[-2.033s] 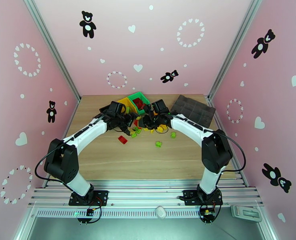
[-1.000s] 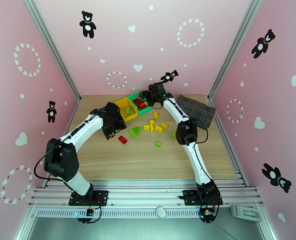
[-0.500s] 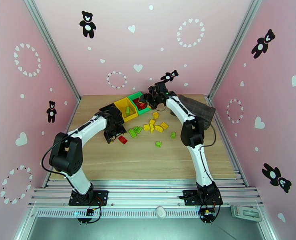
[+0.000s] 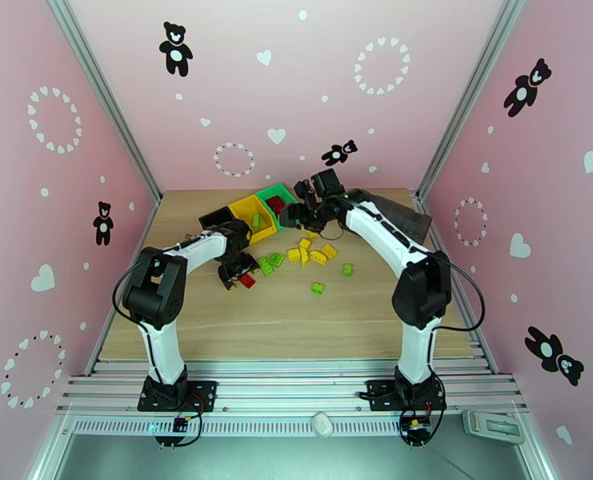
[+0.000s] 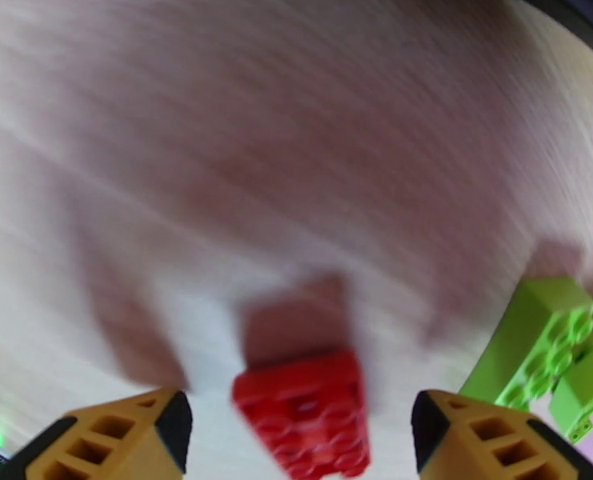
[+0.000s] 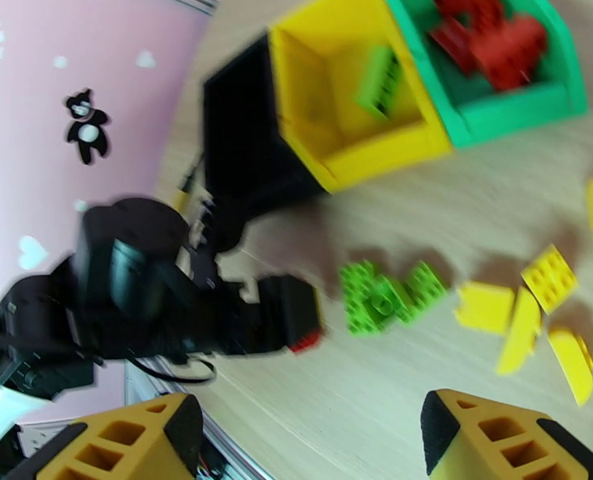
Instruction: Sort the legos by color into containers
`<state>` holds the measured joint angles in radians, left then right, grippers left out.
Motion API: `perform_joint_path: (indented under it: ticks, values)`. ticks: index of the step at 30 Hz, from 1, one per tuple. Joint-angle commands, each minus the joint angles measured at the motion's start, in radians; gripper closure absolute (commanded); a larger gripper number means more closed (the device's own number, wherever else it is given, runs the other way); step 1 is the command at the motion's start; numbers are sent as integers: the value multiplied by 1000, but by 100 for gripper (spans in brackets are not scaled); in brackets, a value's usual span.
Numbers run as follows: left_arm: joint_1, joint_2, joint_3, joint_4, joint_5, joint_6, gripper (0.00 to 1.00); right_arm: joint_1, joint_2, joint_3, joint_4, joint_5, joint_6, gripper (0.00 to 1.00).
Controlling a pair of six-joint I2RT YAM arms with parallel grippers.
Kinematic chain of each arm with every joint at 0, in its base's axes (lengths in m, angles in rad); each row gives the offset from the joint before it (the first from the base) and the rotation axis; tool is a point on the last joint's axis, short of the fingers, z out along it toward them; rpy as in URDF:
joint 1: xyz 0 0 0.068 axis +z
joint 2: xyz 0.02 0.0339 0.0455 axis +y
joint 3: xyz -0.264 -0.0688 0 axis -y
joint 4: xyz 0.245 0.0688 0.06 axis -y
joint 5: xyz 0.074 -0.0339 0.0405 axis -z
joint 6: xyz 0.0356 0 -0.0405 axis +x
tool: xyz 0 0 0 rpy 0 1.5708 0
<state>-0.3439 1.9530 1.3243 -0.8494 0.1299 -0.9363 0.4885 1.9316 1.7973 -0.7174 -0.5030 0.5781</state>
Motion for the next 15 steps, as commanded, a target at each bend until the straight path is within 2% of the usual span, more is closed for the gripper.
perform_joint_path:
  ticks: [1,9,15]
  values:
    - [-9,8,24,2,-5,-12,28,-4,-72,-50,-11,28,-22,23]
    - [-11,21,25,-3,-24,4,46,10,-125,-135,25,27,-1,23]
    - [-24,-24,-3,10,-21,1,61,55,-132,-175,53,21,12,23]
